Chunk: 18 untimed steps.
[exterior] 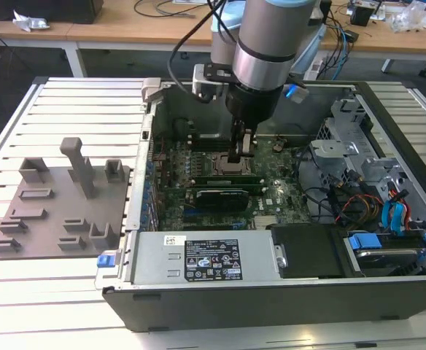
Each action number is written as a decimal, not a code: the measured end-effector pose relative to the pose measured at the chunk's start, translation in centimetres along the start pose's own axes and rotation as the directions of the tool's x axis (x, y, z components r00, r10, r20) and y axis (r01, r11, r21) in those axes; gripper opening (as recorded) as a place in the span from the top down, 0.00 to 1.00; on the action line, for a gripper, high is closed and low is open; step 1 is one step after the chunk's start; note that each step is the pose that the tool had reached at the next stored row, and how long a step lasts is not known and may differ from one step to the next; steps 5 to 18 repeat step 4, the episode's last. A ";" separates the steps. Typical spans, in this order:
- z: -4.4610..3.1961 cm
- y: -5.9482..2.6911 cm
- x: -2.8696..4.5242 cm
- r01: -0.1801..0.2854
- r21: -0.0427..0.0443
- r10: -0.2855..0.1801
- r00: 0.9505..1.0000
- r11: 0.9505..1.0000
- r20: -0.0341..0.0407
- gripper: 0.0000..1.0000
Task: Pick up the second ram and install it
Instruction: 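Press down the second ram until it locks into place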
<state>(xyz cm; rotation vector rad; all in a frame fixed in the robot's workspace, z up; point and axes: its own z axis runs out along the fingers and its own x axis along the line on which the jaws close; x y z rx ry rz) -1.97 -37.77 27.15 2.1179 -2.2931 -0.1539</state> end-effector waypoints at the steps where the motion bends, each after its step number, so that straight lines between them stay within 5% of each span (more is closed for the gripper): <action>1: 0.00 0.00 0.00 0.000 0.000 0.000 1.000 1.000 0.000 0.90; 18: -0.01 0.00 0.00 0.000 0.000 0.000 1.000 1.000 0.000 0.90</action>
